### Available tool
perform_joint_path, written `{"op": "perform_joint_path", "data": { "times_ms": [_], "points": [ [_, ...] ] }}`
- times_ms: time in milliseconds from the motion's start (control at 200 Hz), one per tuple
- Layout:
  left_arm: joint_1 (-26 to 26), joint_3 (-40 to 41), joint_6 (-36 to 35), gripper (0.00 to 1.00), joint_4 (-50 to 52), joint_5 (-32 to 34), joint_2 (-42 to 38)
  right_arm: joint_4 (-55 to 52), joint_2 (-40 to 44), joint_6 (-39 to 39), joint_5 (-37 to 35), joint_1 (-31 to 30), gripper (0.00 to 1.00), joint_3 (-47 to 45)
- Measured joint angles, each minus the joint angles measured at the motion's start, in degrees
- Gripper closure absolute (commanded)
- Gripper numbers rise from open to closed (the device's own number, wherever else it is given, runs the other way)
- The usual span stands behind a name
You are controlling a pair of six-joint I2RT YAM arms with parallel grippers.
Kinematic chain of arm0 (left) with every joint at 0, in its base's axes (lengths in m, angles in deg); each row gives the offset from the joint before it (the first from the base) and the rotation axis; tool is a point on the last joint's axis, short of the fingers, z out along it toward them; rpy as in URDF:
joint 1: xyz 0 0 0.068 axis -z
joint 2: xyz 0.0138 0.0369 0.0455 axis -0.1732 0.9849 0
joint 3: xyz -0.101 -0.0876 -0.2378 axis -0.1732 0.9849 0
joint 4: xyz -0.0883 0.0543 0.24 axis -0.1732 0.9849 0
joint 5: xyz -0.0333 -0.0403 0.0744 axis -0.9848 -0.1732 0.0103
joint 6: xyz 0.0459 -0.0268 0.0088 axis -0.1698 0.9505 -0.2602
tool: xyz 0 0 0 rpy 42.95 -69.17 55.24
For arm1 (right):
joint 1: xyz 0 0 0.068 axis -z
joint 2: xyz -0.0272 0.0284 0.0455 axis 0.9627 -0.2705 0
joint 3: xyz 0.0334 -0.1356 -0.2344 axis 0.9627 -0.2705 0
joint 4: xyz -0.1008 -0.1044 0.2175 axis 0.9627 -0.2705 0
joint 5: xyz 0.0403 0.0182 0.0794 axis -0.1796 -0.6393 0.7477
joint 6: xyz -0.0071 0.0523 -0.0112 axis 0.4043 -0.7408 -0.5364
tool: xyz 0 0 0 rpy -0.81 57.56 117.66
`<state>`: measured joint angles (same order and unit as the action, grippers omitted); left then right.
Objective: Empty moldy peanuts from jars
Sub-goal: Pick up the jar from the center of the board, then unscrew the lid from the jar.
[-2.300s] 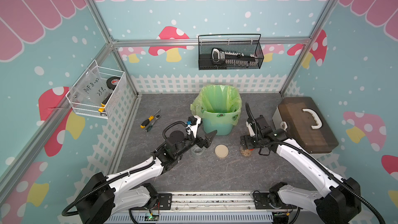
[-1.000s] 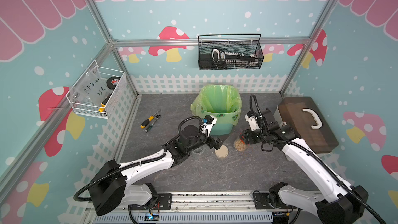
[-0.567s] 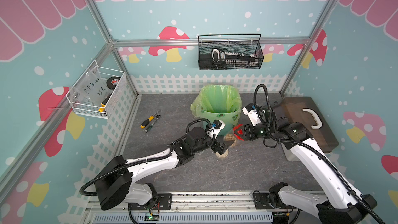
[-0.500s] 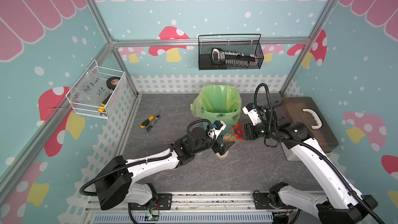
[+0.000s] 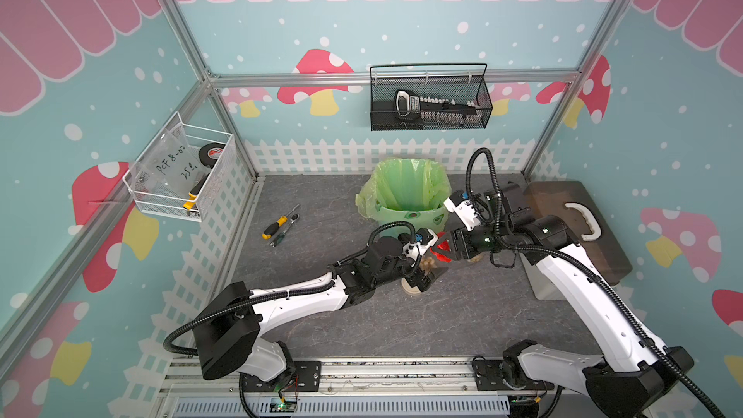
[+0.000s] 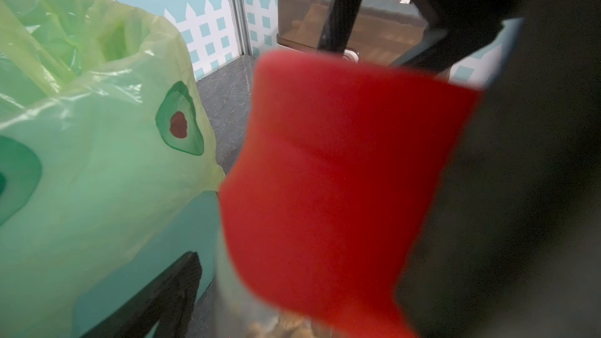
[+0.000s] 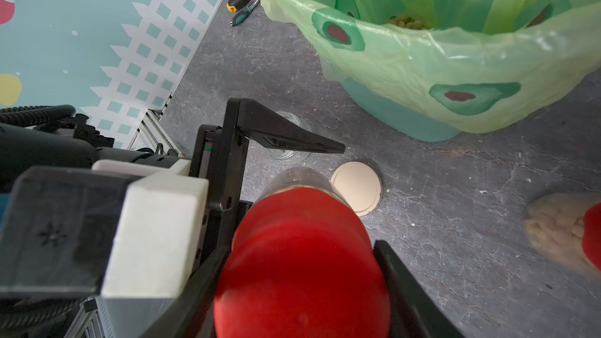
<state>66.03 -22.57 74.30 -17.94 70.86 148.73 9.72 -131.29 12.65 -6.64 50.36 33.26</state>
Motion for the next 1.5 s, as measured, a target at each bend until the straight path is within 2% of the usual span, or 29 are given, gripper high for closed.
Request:
{"op": "perform_joint_path", "data": {
  "times_ms": [125,250,355,510,630,830,986,1111,1326,1496],
  "points": [
    [0.09,0.02,0.04,0.14,0.13,0.13,-0.15,0.07,0.0,0.76,0.0,0.0,0.5,0.0],
    [0.28,0.02,-0.48,0.3,0.13,-1.07,-0.59,0.66,0.0,0.74,0.17,0.26,0.48,0.0],
    [0.96,0.02,-0.74,0.37,0.33,-1.64,-0.68,0.48,0.02,0.7,0.31,0.35,0.46,0.04],
    [0.92,0.02,-0.59,0.37,0.44,-1.97,-0.7,0.5,0.09,0.42,0.31,0.33,0.4,0.04],
    [0.92,0.02,-0.37,0.37,0.09,-2.16,-0.92,1.38,0.92,-0.44,0.11,0.33,0.32,-0.39],
    [0.28,0.42,0.96,0.34,-0.74,-3.63,-2.34,8.35,9.31,-4.52,-2.36,-0.04,0.21,-6.21],
    [-0.83,1.84,2.6,0.33,-1.64,-4.74,-2.95,20.02,21.0,-11.41,-4.59,-0.31,0.2,-17.25],
    [-1.33,3.23,3.96,0.33,-2.6,-6.05,-3.78,28.59,26.18,-15.34,-6.12,-1.29,0.19,-23.8],
    [-2.97,5.6,6.56,0.33,-6.03,-9.16,-6.43,41.03,27.36,-18.86,-8.7,-3.91,0.18,-29.29],
    [-5.25,7.98,9.27,0.32,-9.86,-11.85,-8.52,47.47,24.98,-18.58,-13.11,-10.14,0.19,-29.66]
  ]
}}
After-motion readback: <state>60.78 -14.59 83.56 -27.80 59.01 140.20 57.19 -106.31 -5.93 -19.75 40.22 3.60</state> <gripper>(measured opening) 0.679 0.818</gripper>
